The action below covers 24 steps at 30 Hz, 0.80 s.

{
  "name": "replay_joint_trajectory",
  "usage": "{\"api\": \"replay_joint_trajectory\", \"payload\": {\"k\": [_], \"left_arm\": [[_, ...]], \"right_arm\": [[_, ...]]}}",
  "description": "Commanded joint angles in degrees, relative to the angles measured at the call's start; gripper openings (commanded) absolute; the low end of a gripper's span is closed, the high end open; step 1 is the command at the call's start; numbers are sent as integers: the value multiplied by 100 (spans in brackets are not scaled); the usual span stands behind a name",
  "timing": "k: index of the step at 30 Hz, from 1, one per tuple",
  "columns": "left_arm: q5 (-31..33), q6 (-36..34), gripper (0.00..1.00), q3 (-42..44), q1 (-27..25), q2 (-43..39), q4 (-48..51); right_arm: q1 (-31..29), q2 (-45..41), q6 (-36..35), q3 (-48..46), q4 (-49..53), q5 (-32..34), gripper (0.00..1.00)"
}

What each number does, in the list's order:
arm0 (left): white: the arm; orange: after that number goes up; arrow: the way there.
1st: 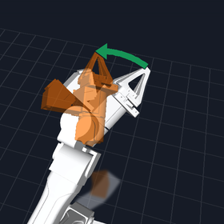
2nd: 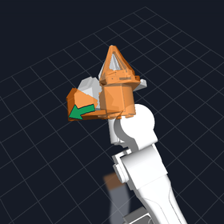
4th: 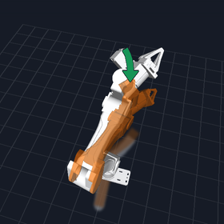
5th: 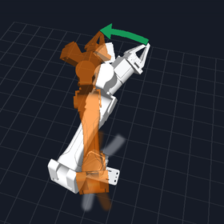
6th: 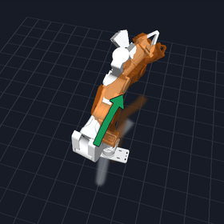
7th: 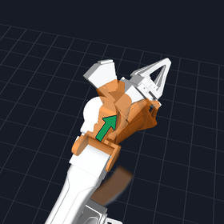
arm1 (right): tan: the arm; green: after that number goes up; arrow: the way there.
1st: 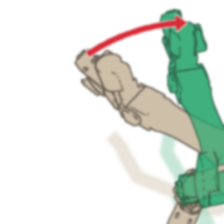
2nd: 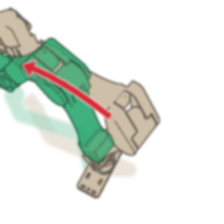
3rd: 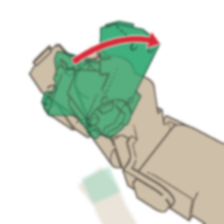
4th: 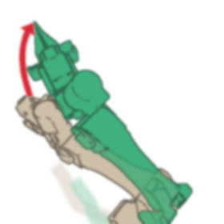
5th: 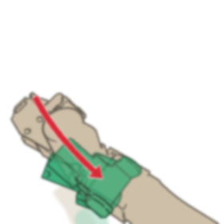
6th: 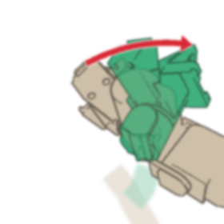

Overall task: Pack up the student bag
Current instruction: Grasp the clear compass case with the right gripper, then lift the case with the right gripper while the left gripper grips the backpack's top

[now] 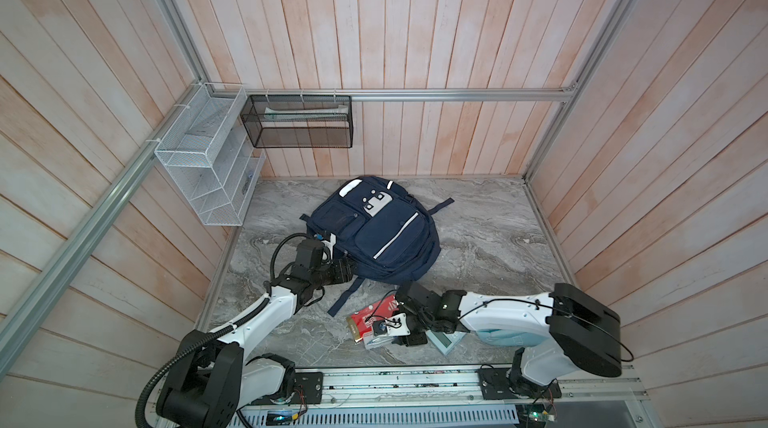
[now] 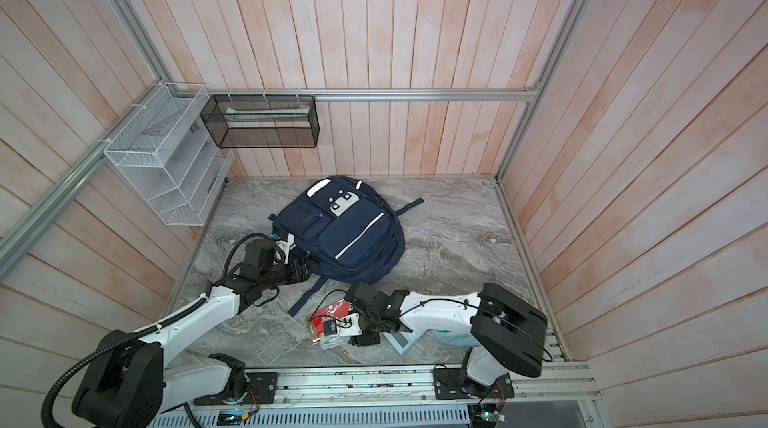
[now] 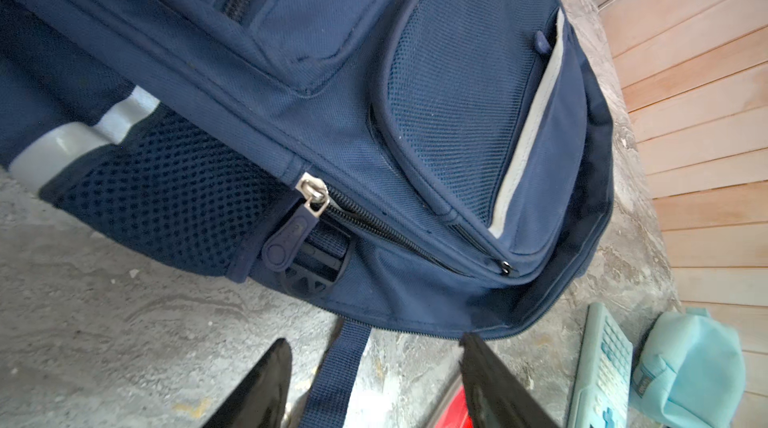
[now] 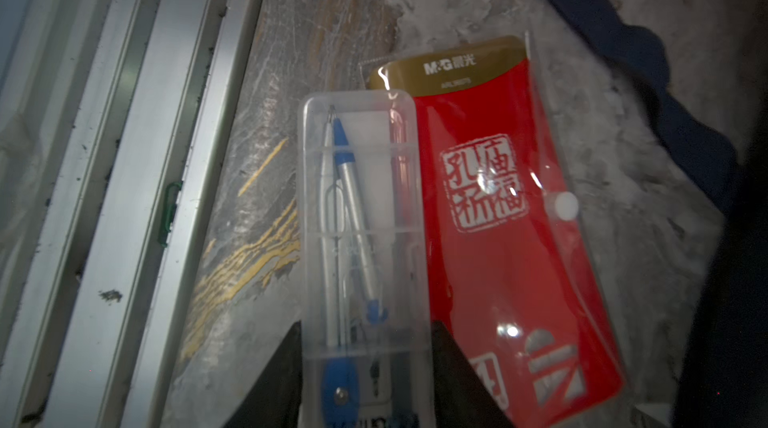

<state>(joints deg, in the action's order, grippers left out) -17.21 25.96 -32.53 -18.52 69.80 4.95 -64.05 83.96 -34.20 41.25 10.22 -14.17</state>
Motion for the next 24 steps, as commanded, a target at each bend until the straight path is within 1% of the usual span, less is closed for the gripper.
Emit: {"api": "replay_joint_trajectory", "payload": {"k": [1,4,6,8,9,11,12,14,16,18,19,21,24], "left_arm": [[-56,-74,67,-320,3,-75,-16],[102,-371,69,-622,-220,-37,179],[484,-682,72,-1013,-576,138,436],[895,-1021,74,-1368,-991,356,611],[1162,-1203,75,-1567,-1254,467,727],[1576,-1589,76,-1891,-1636,743,920],[1685,-1751,77,-2013,-1779,881,960],[1689,-1967,79,-2169,-1903,1106,921],[1837,-2199,80,-2358,-2024,1338,917],[2279,-2555,83,-2617,-2268,1674,944],[2465,-2680,84,-2749,-2382,1859,1001],[2998,-2880,86,-3046,-2616,2279,1029],[3398,-3029,86,-3544,-2683,2948,1246]], "right_arm": [[175,-736,560,-336,-347,472,36],[394,-1424,806,-704,-622,1218,32],[687,-1743,1246,-855,-853,1742,28],[1055,-1901,1743,-868,-933,1944,26],[1268,-1931,2046,-843,-931,1945,25],[1631,-1919,2419,-756,-764,1897,25],[1800,-1892,2621,-721,-717,2022,25],[2158,-1866,3031,-663,-624,2295,23],[2654,-1904,3498,-669,-572,2292,22],[3155,-1954,3930,-713,-565,2044,21],[3318,-1967,4030,-723,-566,1930,20],[3497,-1970,4121,-723,-534,1847,19],[3603,-2014,4163,-735,-491,1789,19]]}}
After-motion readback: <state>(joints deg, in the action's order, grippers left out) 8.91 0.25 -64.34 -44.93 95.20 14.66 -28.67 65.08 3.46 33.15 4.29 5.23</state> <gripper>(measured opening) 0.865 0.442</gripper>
